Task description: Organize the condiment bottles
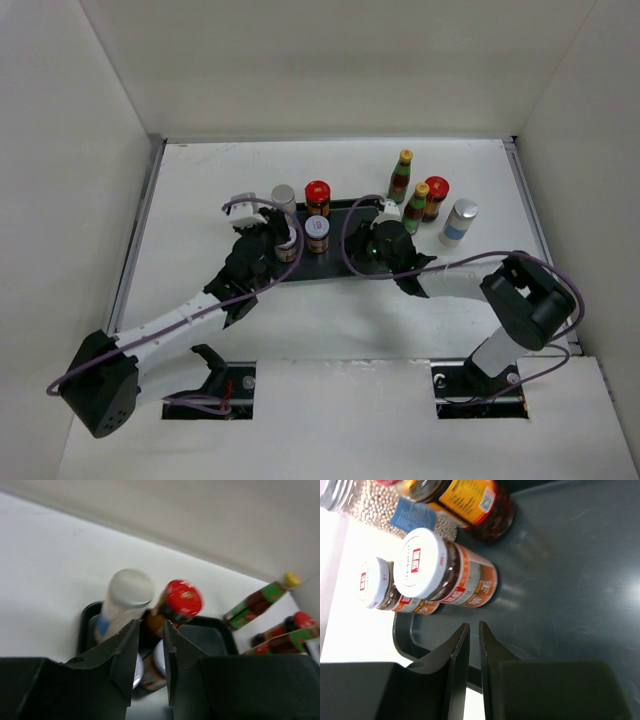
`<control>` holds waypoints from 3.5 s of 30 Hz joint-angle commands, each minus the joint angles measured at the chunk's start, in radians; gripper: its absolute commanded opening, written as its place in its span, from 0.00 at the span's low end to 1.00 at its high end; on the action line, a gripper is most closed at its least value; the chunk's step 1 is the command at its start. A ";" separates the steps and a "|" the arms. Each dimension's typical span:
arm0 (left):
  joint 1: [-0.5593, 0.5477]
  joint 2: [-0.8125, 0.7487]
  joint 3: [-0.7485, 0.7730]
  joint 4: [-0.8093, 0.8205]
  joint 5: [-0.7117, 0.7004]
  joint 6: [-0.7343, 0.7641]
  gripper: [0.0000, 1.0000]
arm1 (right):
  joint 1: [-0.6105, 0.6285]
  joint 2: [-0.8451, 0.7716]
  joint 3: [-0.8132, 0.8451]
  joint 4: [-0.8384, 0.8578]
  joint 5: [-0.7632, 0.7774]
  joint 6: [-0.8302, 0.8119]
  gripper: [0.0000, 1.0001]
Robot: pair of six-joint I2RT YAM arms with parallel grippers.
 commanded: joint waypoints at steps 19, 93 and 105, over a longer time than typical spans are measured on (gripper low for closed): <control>0.244 -0.194 -0.344 0.007 0.041 -0.269 0.34 | 0.097 0.265 0.325 -0.048 0.094 0.033 0.22; 0.302 -0.198 -0.379 0.030 0.066 -0.338 0.56 | -0.124 -0.327 0.340 -0.249 0.551 -0.577 0.26; 0.311 -0.210 -0.382 0.025 0.069 -0.340 0.58 | -0.038 -0.111 0.466 -0.120 0.450 -0.550 0.25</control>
